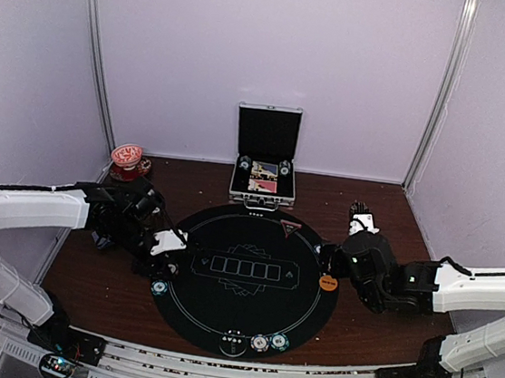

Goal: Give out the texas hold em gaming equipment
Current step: Place the poker chips pile at the small blind area.

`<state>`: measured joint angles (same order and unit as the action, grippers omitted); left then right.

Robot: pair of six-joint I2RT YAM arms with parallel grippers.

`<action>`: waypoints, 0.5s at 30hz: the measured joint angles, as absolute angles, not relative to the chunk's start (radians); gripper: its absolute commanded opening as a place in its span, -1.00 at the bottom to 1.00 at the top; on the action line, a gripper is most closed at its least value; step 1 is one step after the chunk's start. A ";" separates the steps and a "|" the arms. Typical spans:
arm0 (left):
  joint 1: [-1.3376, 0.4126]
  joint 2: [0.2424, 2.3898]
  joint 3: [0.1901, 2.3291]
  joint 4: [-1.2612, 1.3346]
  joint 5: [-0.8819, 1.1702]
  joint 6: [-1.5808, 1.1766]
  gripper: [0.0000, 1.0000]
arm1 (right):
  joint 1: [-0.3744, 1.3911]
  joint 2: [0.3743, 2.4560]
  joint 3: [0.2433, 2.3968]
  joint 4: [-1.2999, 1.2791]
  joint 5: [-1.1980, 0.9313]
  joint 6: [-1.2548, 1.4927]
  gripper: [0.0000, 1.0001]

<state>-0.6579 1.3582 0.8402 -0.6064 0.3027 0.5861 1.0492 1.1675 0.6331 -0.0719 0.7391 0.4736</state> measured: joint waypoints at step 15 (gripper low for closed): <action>-0.761 1.412 0.747 -0.608 0.316 0.663 -0.45 | 1.050 1.171 0.633 -0.072 0.741 0.474 1.00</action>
